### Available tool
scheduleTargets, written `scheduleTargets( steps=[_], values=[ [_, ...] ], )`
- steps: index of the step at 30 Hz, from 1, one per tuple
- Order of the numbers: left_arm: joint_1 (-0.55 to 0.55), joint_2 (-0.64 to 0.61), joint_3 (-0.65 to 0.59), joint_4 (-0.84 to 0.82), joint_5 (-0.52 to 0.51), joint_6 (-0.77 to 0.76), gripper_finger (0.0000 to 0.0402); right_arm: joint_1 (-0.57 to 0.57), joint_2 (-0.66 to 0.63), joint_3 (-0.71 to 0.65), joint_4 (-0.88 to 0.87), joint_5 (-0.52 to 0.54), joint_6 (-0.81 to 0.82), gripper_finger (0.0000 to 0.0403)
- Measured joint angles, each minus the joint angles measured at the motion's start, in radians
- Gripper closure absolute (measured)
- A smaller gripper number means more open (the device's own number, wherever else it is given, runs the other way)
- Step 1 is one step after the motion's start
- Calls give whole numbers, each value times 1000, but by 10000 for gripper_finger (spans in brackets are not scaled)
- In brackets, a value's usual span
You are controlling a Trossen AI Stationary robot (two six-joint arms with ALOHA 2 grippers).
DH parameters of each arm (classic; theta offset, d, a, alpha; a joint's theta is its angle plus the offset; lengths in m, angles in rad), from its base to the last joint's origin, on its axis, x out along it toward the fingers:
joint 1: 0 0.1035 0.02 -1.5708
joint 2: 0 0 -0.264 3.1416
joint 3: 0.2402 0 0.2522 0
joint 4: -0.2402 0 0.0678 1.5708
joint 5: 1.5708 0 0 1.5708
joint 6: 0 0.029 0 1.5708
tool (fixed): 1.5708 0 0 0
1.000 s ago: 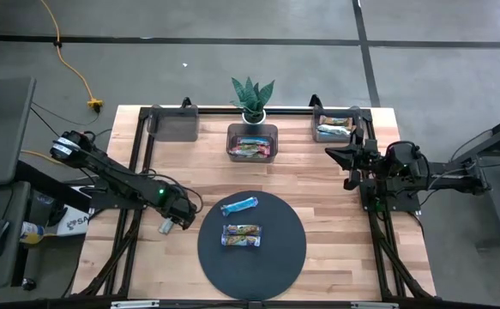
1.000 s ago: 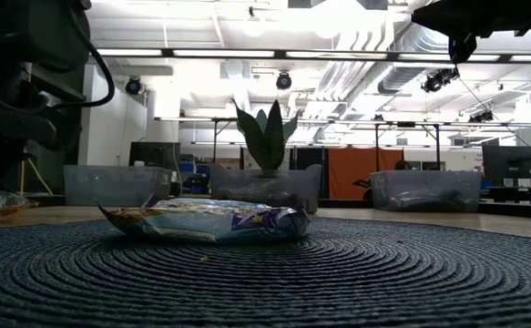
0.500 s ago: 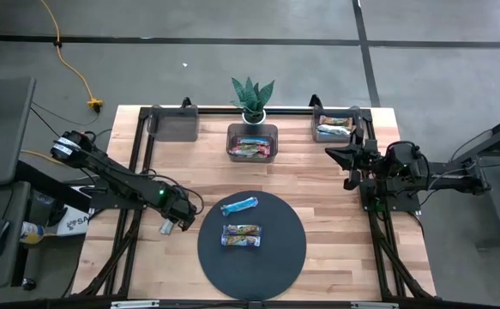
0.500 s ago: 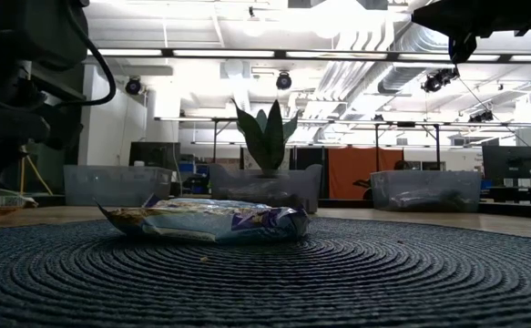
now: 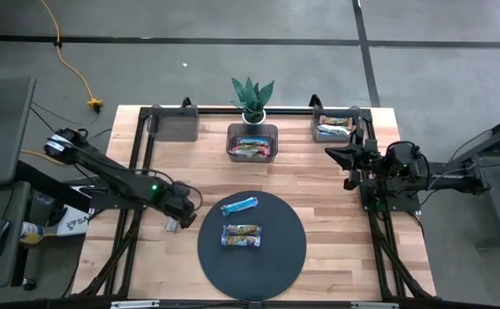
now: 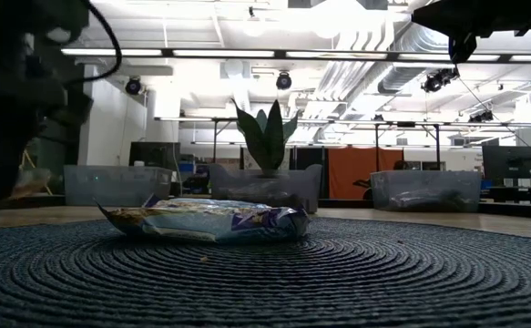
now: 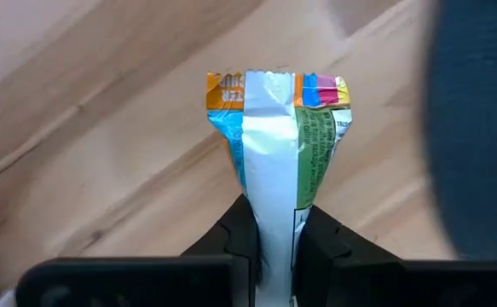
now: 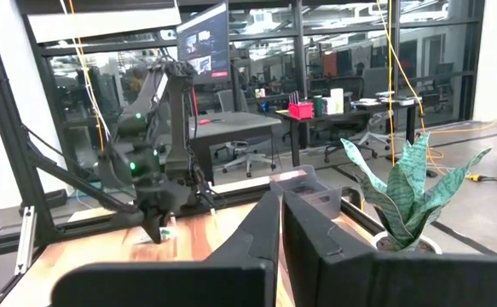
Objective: Pick and place Granola Bars by type
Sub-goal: Put the yellow granola bar into the right black bin
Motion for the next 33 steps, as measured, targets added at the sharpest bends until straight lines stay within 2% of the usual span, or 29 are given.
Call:
scheduleTargets(
  steps=[4,9,13,17,25,30,33],
  values=[
    [0,-77,26,8,-74,19,364,0,0,0,-1,0,0,402],
    [0,-163,54,98,-173,144,364,0,1,0,-6,0,0,402],
    [0,-221,62,237,-240,280,364,0,1,0,-6,0,0,402],
    [0,-261,65,442,-281,472,364,0,1,0,-7,0,0,402],
    [0,-281,66,813,-308,842,364,0,1,0,-4,0,0,402],
    [4,-282,66,961,-374,1006,364,0,1,0,7,0,26,402],
    [45,-282,66,1035,-358,1041,364,0,1,0,18,-2,34,402]
  ],
)
